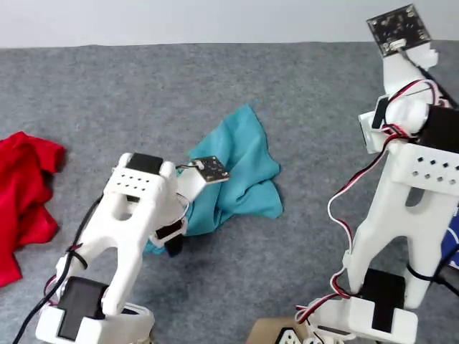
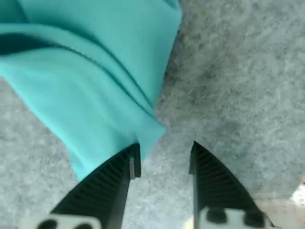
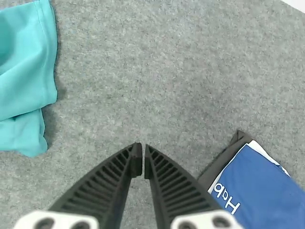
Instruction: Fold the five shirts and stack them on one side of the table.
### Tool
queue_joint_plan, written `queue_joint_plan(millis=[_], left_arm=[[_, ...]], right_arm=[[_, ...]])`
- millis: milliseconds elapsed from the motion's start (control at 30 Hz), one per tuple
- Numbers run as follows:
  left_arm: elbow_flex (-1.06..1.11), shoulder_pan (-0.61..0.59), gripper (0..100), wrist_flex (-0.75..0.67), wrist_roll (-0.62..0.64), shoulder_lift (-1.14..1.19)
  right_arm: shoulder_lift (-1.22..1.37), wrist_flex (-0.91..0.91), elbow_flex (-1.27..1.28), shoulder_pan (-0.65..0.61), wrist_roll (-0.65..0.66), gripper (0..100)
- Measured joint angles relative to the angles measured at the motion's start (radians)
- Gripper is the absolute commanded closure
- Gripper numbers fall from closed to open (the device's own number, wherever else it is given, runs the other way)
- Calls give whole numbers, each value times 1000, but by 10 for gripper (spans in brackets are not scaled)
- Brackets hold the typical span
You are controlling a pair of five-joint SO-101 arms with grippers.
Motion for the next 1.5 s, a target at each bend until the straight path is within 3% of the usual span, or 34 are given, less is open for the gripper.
queue_joint_plan(millis=[467,633,833,1100,1333,1500], left_arm=[[9,3,823,-149,0,0],[9,-51,827,-187,-37,0],[9,-124,913,-187,-100,0],[9,-132,987,-149,-183,0],[5,-138,997,-147,-198,0],[-129,-210,997,-68,-198,0]], right_arm=[[0,0,0,0,0,988],[0,0,0,0,0,988],[0,0,0,0,0,988],[0,0,0,0,0,988],[0,0,0,0,0,988],[0,0,0,0,0,988]])
